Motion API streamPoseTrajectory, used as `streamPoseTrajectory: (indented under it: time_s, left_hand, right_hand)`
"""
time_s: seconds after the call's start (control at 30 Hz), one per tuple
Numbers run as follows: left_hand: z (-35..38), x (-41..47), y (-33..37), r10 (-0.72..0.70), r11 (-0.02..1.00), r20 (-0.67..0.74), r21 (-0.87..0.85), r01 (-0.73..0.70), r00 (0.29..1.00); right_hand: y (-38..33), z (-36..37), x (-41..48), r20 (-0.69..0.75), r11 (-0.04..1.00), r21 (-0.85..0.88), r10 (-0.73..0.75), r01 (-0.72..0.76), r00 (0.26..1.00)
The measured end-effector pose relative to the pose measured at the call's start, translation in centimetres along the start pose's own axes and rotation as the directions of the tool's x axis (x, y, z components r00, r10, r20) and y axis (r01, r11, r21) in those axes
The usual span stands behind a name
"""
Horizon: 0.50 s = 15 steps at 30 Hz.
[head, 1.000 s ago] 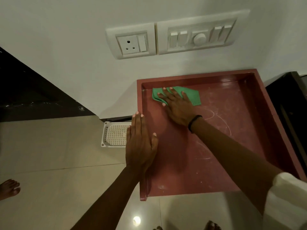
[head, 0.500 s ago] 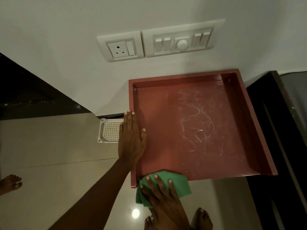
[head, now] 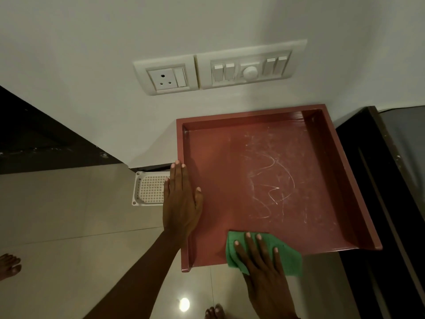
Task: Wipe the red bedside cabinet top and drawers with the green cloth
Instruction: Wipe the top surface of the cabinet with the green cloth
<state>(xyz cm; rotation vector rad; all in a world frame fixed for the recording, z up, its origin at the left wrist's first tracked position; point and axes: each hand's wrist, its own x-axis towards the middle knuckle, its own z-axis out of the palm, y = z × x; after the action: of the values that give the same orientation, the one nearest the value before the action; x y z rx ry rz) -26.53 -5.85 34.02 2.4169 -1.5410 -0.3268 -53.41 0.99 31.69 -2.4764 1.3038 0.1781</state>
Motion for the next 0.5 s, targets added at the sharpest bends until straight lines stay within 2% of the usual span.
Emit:
streamPoseTrajectory:
  time_s: [0.1, 0.17, 0.33, 0.5]
  left_hand:
    - [0.2, 0.0, -0.1, 0.001, 1.0, -0.014, -0.003, -0.001, 1.0]
    - [0.4, 0.1, -0.2, 0.004, 1.0, -0.014, -0.001, -0.004, 1.0]
    - [0.5, 0.0, -0.2, 0.011, 1.0, -0.022, -0.003, -0.011, 1.0]
    - [0.7, 0.2, -0.2, 0.03, 0.999, -0.046, -0.013, -0.03, 0.999]
  right_hand:
    - [0.9, 0.5, 1.5, -0.015, 0.995, -0.016, -0.096, 0.096, 0.995]
    - [1.8, -0.1, 3.8, -0.02, 0.994, -0.016, -0.109, 0.108, 0.994]
    - [2.9, -2.8, 14.0, -0.072, 0.989, -0.02, -0.149, 0.148, 0.986]
    - [4.4, -6.8, 27.2, -0.11, 0.996, -0.018, -0.085, 0.084, 0.99]
